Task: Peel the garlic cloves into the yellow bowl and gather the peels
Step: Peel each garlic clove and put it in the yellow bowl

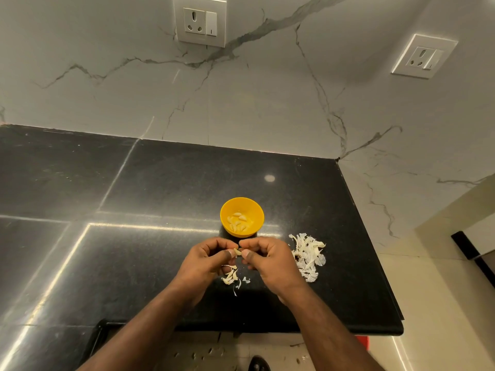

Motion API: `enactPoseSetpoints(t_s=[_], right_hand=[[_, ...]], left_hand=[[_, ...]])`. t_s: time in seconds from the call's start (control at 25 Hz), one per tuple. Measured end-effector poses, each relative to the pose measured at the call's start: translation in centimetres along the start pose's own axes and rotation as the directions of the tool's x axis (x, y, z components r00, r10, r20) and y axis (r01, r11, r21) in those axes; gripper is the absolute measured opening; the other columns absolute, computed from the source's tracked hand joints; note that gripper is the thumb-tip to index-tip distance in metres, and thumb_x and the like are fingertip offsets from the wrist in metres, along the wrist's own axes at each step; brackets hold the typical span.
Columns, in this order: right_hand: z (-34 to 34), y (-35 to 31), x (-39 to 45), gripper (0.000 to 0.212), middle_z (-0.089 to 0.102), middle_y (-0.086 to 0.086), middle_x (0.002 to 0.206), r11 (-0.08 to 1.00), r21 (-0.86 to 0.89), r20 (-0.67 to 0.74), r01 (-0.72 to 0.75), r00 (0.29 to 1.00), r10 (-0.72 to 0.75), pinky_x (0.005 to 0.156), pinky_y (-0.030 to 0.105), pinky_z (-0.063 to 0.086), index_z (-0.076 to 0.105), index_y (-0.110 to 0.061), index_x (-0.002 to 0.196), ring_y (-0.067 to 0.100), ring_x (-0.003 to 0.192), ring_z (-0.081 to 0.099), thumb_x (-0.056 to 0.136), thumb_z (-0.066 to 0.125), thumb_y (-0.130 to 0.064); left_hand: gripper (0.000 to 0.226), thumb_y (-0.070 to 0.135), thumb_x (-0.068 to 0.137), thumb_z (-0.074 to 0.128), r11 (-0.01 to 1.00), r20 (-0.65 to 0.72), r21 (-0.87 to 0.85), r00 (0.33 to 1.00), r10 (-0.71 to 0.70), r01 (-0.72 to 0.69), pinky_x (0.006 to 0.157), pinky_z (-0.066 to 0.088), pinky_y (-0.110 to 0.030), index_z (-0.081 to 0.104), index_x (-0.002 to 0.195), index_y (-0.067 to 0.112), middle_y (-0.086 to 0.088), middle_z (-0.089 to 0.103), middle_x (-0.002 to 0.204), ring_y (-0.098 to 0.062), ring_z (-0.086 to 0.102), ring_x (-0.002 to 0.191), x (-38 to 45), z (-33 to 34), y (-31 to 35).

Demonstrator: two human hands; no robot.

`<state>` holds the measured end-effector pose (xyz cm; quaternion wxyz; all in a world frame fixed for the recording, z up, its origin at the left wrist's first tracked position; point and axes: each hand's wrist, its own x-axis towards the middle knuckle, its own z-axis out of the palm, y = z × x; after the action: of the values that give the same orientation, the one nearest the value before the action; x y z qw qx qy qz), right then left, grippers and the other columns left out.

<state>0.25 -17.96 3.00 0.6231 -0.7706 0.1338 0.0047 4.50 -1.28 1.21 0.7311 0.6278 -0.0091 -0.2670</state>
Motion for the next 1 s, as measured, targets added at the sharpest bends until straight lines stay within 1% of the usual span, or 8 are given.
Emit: enactPoseSetpoints(t_s=[0.12, 0.24, 0.4, 0.48, 0.64, 0.68, 0.84, 1.0], right_hand=[[0.57, 0.41, 0.11, 0.023, 0.077, -0.002, 0.091, 0.998, -0.043, -0.002, 0.041, 0.999, -0.041, 0.076, 0.023, 0.058, 0.076, -0.017, 0.107, 0.009, 0.086, 0.073, 0.087, 0.074, -0.006], [0.94, 0.47, 0.01, 0.028, 0.077, -0.005, 0.093, 0.986, -0.135, 0.039, 0.102, 0.995, -0.097, 0.082, 0.026, 0.059, 0.076, -0.020, 0.113, 0.007, 0.089, 0.073, 0.086, 0.074, -0.011], [1.04, 0.24, -0.38, 0.021, 0.076, -0.011, 0.096, 0.975, -0.183, 0.027, 0.126, 0.992, -0.124, 0.081, 0.020, 0.056, 0.077, -0.022, 0.109, 0.000, 0.090, 0.070, 0.089, 0.074, -0.019], [1.00, 0.11, -0.51, 0.016, 0.076, -0.012, 0.090, 0.975, -0.183, 0.033, 0.127, 0.992, -0.123, 0.078, 0.018, 0.055, 0.077, -0.023, 0.103, 0.000, 0.086, 0.070, 0.089, 0.074, -0.017], [0.95, 0.03, -0.56, 0.015, 0.074, -0.009, 0.085, 0.979, -0.169, 0.030, 0.113, 0.994, -0.110, 0.074, 0.017, 0.055, 0.075, -0.025, 0.096, 0.002, 0.081, 0.068, 0.087, 0.074, -0.013], [0.91, 0.08, -0.53, 0.016, 0.073, -0.008, 0.084, 0.981, -0.160, 0.031, 0.109, 0.994, -0.105, 0.073, 0.017, 0.054, 0.074, -0.025, 0.097, 0.002, 0.080, 0.067, 0.087, 0.074, -0.012], [0.74, 0.04, -0.43, 0.027, 0.070, -0.007, 0.084, 0.987, -0.131, 0.069, 0.098, 0.994, -0.089, 0.074, 0.017, 0.053, 0.073, -0.025, 0.112, -0.001, 0.080, 0.065, 0.088, 0.075, -0.013], [0.77, -0.21, -0.56, 0.018, 0.075, -0.005, 0.085, 0.991, -0.083, 0.053, 0.108, 0.993, -0.104, 0.075, 0.020, 0.056, 0.074, -0.030, 0.094, 0.005, 0.082, 0.070, 0.086, 0.078, -0.015]], left_hand=[[0.014, 0.002, 0.095, 0.062, 0.999, -0.012, -0.044, 0.999, -0.032, 0.031, 0.073, 0.054, -0.031, 0.074, 0.102, 0.006, -0.015, 0.073, 0.090, -0.021, 0.067, 0.082, 0.08, -0.28, 0.14], [0.013, 0.005, 0.092, 0.067, 0.997, -0.009, -0.059, 0.998, -0.058, 0.057, 0.076, 0.056, -0.033, 0.073, 0.103, 0.005, -0.018, 0.075, 0.093, -0.023, 0.069, 0.083, 0.03, -0.49, 0.25], [0.014, 0.011, 0.090, 0.070, 0.993, 0.009, -0.065, 0.995, -0.101, 0.101, 0.077, 0.055, -0.035, 0.071, 0.103, 0.003, -0.018, 0.073, 0.092, -0.025, 0.070, 0.082, 0.02, -0.69, 0.18], [0.016, 0.013, 0.091, 0.071, 0.990, 0.017, -0.063, 0.992, -0.128, 0.129, 0.076, 0.055, -0.035, 0.071, 0.103, 0.002, -0.017, 0.073, 0.091, -0.025, 0.070, 0.081, 0.05, -0.78, 0.19], [0.017, 0.014, 0.091, 0.071, 0.984, 0.038, -0.062, 0.986, -0.162, 0.165, 0.071, 0.055, -0.030, 0.071, 0.103, 0.001, -0.014, 0.072, 0.088, -0.020, 0.068, 0.077, 0.01, -0.79, 0.32], [0.018, 0.014, 0.091, 0.071, 0.984, 0.041, -0.062, 0.986, -0.164, 0.167, 0.070, 0.055, -0.029, 0.072, 0.104, 0.001, -0.014, 0.072, 0.087, -0.019, 0.068, 0.076, -0.01, -0.79, 0.36], [0.019, 0.013, 0.089, 0.073, 0.985, 0.044, -0.057, 0.986, -0.163, 0.165, 0.068, 0.054, -0.027, 0.073, 0.103, 0.000, -0.013, 0.071, 0.084, -0.017, 0.066, 0.074, -0.08, -0.81, 0.43], [0.018, 0.014, 0.090, 0.072, 0.986, 0.045, -0.052, 0.987, -0.155, 0.157, 0.069, 0.054, -0.027, 0.075, 0.102, 0.001, -0.012, 0.071, 0.083, -0.016, 0.065, 0.074, -0.09, -0.85, 0.55]])
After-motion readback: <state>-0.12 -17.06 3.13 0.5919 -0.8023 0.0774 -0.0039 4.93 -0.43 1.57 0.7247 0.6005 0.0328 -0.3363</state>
